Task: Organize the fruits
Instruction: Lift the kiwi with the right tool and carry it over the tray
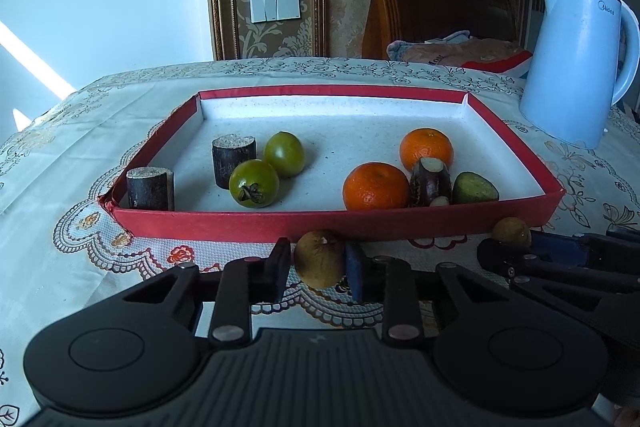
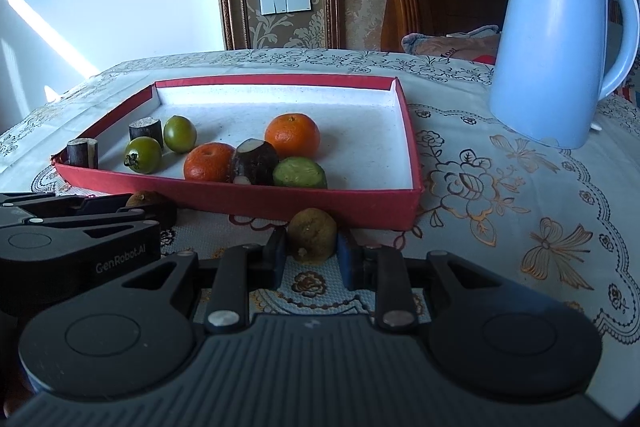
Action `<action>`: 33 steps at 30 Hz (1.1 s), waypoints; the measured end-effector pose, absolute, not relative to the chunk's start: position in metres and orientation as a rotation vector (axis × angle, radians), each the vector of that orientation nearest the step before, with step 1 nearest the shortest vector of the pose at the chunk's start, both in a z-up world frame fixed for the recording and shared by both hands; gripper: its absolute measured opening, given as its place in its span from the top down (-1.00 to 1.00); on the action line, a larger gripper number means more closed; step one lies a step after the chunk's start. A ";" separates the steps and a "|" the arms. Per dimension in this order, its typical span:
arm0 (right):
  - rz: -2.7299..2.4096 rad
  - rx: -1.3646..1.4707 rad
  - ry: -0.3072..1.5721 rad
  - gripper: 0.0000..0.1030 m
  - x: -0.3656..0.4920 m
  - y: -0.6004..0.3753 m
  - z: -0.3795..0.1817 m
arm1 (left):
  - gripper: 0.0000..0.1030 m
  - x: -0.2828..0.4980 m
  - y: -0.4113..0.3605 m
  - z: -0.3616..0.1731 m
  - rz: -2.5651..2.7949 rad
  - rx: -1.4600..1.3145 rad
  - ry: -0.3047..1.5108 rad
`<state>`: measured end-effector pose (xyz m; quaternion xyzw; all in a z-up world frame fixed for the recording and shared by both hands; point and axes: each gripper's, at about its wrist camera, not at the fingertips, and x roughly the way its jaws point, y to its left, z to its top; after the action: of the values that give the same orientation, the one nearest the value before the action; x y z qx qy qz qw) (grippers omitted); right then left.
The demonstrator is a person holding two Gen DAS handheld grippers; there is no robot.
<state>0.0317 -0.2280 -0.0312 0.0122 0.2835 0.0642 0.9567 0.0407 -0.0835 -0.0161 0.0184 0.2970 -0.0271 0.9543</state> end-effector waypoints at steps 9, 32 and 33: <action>0.134 0.019 0.559 0.51 0.027 -0.218 -0.030 | 0.45 0.037 -0.079 -0.014 -0.044 0.016 0.588; 0.136 0.010 0.524 0.50 0.020 -0.202 -0.025 | 0.45 0.027 -0.069 -0.008 -0.005 -0.021 0.547; 0.136 0.010 0.523 0.50 0.020 -0.201 -0.025 | 0.45 0.027 -0.068 -0.007 -0.003 -0.021 0.544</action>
<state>0.0201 -0.2010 -0.0246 0.0050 0.2583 0.0674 0.9637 0.0269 -0.0680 -0.0072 -0.0101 0.2688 -0.0014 0.9631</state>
